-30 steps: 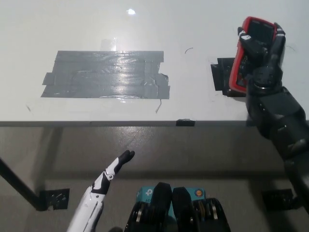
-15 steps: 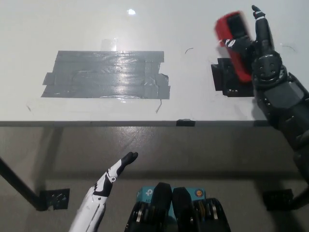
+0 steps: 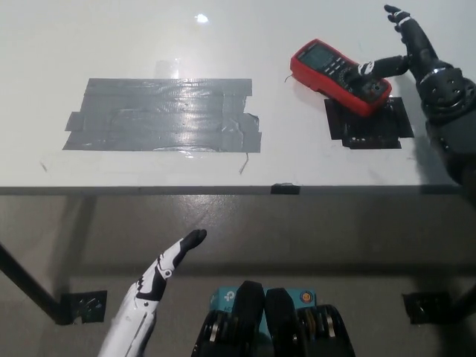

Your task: The robot first picks the multimeter with right hand and then unfolds the black stand on the back of it using left hand

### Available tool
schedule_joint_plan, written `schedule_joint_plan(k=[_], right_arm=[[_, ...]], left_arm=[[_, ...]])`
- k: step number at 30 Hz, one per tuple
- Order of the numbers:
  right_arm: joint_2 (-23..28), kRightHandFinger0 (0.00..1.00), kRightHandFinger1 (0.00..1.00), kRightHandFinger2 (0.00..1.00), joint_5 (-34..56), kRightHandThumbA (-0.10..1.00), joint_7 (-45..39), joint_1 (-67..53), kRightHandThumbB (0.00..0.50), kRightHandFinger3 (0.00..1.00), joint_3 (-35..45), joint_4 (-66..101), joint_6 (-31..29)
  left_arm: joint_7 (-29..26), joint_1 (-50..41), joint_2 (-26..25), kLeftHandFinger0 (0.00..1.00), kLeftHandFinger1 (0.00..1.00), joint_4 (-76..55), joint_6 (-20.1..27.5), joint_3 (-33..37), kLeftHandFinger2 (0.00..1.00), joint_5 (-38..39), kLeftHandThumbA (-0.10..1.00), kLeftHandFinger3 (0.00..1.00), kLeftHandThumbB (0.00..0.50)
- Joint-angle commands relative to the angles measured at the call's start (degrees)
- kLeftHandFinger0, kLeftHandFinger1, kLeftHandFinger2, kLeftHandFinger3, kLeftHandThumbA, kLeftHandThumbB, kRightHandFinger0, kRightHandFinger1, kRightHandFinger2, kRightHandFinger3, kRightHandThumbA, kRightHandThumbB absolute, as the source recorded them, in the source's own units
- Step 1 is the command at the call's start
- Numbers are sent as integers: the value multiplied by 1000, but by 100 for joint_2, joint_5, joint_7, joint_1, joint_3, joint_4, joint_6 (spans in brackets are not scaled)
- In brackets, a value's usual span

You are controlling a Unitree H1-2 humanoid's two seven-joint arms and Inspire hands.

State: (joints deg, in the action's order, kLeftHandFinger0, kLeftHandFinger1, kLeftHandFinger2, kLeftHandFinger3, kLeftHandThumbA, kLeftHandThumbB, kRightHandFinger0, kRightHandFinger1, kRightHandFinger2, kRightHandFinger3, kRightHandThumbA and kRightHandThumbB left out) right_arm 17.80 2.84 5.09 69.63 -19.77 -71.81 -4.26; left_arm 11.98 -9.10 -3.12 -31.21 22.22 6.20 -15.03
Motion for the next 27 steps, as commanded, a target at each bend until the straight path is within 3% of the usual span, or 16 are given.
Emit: schedule_joint_plan(k=[1,4,6,9,10,14,15,17,18,20,24,27], right_arm=[[499,1000,1000,1000,-175,898,-196,372,453,1000,418,1464,-123],[896,1000,1000,1000,-220,967,-252,-71,447,1000,741,3718,663],[1154,1000,1000,1000,-119,968,-379,-445,437,1000,975,5117,880],[1494,1000,1000,1000,-118,988,-394,-1127,427,1000,1348,7320,1192],[1611,1000,1000,1000,-114,989,-405,-1372,414,1000,1474,7848,1202],[1718,1000,1000,1000,329,942,-255,-2390,458,1000,2133,9740,1428],[1656,1000,1000,1000,509,931,-185,-2703,443,1000,2252,10149,1425],[1576,1000,1000,1000,645,930,-121,-3144,411,1000,2333,10573,1386],[1519,1000,1000,1000,681,924,-83,-3377,418,1000,2352,10763,1365],[1290,1000,1000,1000,503,930,23,-3962,360,1000,2327,11082,1143],[867,1000,1000,1000,959,848,162,-4633,390,1000,2188,11143,716],[725,1000,1000,1000,663,888,120,-4954,383,1000,2064,11121,504]], left_arm=[[-197,374,-23,1000,1000,43,109,-81,1000,42,1000,1000,244],[-147,782,-5,1000,1000,142,-283,-154,1000,86,1000,1000,279],[-130,1066,34,1000,1000,229,-633,-211,1000,176,1000,1000,272],[-149,1634,50,1000,1000,638,-1064,-339,1000,593,1000,1000,176],[-172,1750,99,1000,1000,794,-1070,-334,1000,607,1000,1000,159],[-349,2322,209,1000,1000,1410,-1247,-487,1000,527,1000,1000,87],[-408,2442,160,1000,1000,1618,-1140,-550,1000,512,1000,1000,72],[-492,2533,155,1000,1000,1815,-1125,-633,1000,529,1000,1000,81],[-530,2564,153,1000,1000,1916,-1115,-675,1000,551,1000,1000,68],[-617,2631,98,1000,1000,2175,-1068,-775,1000,528,1000,1000,111],[-696,2721,-59,1000,1000,2519,-979,-911,1000,453,1000,1000,124],[-697,2686,-128,1000,1000,2633,-979,-1013,1000,542,1000,1000,146]])
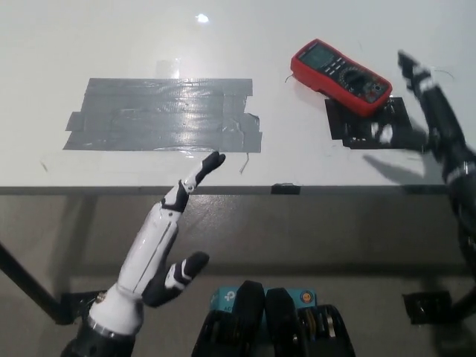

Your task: The robot first picks the multimeter with right hand and then unfolds the black stand on the back of it using left hand

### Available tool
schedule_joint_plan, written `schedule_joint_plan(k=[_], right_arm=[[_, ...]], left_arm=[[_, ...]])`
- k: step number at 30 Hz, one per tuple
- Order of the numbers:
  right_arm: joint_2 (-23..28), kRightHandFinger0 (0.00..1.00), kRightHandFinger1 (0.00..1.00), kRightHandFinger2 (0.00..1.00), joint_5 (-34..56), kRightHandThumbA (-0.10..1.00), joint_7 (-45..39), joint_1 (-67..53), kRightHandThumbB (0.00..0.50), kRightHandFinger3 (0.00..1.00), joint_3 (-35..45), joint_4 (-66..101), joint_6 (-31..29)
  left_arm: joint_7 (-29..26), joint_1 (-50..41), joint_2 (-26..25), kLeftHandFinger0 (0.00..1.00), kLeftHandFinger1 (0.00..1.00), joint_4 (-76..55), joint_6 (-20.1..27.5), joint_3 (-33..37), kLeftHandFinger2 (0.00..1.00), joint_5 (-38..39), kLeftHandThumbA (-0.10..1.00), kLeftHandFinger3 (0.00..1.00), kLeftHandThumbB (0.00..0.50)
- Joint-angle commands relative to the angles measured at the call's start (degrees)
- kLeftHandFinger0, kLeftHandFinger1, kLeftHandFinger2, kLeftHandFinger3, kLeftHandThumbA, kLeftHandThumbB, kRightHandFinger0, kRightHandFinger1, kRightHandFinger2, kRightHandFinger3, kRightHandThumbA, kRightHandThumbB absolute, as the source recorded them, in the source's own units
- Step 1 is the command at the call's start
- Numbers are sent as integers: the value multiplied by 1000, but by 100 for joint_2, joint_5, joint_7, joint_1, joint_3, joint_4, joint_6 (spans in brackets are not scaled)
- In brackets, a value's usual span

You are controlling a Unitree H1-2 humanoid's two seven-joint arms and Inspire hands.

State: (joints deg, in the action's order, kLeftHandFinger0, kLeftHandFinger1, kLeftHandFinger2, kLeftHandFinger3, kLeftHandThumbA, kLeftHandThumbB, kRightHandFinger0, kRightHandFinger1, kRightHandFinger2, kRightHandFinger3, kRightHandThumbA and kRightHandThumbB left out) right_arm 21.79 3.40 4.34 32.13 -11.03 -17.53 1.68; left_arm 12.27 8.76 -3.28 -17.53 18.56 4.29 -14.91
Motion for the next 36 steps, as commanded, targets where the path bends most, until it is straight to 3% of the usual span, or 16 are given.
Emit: schedule_joint_plan(k=[1,10,14,17,19,22,25,29,33,36], right_arm=[[230,1000,1000,1000,580,872,214,-1380,393,1000,1152,5667,-196],[-221,1000,1000,1000,422,890,156,-2401,358,1000,873,5408,-822],[-483,1000,1000,1000,505,789,137,-2683,333,1000,782,5043,-1018],[-756,1000,1000,1000,676,719,43,-2875,301,1000,741,4399,-1046],[-854,1000,1000,1000,735,772,-145,-2897,306,1000,756,3632,-1014],[-974,1000,1000,1000,572,755,-328,-3055,267,1000,791,2663,-1156],[-1073,1000,1000,1000,712,655,-491,-3205,277,1000,818,2215,-1176],[-1064,1000,1000,1000,669,667,-620,-3477,304,1000,791,2119,-1145],[-1061,1000,1000,1000,464,655,-645,-3692,296,1000,754,2058,-1259],[-1063,1000,1000,1000,461,645,-708,-3802,292,1000,754,2023,-1322]], left_arm=[[-724,887,-136,1000,1000,1354,-527,-844,1000,562,1000,1000,140],[-636,484,-184,1000,1000,1510,-370,-958,1000,678,1000,1000,152],[-594,254,-185,1000,1000,1572,-296,-1031,1000,678,1000,1000,180],[-554,10,-172,1000,1000,1601,-193,-1094,1000,636,1000,1000,184],[-498,-154,-133,1000,1000,1564,-243,-1131,1000,669,1000,1000,189],[-444,-458,-112,1000,1000,1572,-173,-1125,1000,699,1000,1000,182],[-496,-636,-100,1000,1000,1703,-176,-1121,1000,667,1000,1000,212],[-548,-869,-99,1000,1000,1951,-121,-1062,1000,614,1000,1000,252],[-570,-1032,-137,1000,1000,2124,-12,-1031,1000,649,1000,1000,234],[-619,-1107,-120,1000,1000,2260,8,-1054,1000,695,1000,1000,251]])
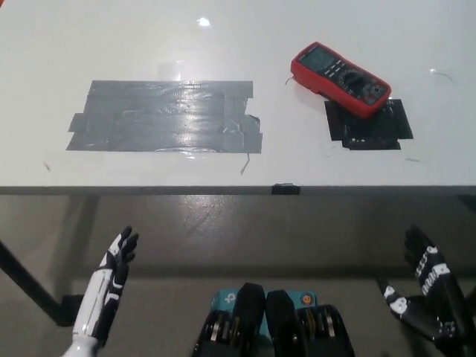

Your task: The robot first picks the multimeter with right hand and then unfolds the black stand on the back of it using left hand

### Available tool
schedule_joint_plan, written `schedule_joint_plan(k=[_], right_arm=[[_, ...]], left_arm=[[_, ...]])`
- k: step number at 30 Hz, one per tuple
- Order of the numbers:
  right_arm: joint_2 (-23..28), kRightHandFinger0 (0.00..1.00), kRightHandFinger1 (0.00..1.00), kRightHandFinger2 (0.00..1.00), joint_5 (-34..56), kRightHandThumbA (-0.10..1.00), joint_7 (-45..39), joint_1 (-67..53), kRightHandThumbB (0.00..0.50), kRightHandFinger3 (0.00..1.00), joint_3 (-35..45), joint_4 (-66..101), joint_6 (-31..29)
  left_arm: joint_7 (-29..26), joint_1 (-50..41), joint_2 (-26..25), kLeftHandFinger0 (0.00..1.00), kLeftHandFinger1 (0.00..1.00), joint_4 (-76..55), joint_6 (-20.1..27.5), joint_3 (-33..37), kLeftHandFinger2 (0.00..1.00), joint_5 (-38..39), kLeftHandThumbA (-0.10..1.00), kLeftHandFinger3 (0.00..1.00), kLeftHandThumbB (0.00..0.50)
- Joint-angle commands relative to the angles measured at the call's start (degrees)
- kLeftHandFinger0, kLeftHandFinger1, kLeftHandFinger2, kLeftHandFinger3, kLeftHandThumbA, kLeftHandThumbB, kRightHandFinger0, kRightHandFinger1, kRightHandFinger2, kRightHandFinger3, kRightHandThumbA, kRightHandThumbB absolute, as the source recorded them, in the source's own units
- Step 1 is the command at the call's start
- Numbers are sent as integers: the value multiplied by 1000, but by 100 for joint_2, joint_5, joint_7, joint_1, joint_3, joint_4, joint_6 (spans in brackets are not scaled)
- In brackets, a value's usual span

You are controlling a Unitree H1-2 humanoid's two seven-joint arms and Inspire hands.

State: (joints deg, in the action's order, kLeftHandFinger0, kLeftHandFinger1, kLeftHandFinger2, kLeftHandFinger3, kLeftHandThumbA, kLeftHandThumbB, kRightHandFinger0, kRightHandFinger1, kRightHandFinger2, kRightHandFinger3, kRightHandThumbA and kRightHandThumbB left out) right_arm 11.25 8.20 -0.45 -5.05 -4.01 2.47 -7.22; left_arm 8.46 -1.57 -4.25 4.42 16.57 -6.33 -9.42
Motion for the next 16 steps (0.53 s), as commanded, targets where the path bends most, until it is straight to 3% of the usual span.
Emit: schedule_joint_plan(k=[1,12,13,16], right_arm=[[-5,1000,1000,1000,-7,642,-263,-113,291,1000,55,-1,-453],[-33,1000,1000,1000,33,632,-363,-161,301,1000,109,-8,-412],[-39,1000,1000,1000,36,633,-361,-159,301,1000,127,-7,-413],[-47,1000,1000,1000,23,627,-370,-147,293,1000,152,-18,-425]], left_arm=[[-246,-113,-25,1000,1000,101,201,7,1000,151,1000,1000,253],[-323,-157,-45,1000,1000,438,440,-58,1000,453,1000,1000,167],[-291,-146,-50,1000,1000,456,414,-65,1000,525,1000,1000,185],[-267,-149,-53,1000,1000,463,411,-68,1000,596,1000,1000,177]])
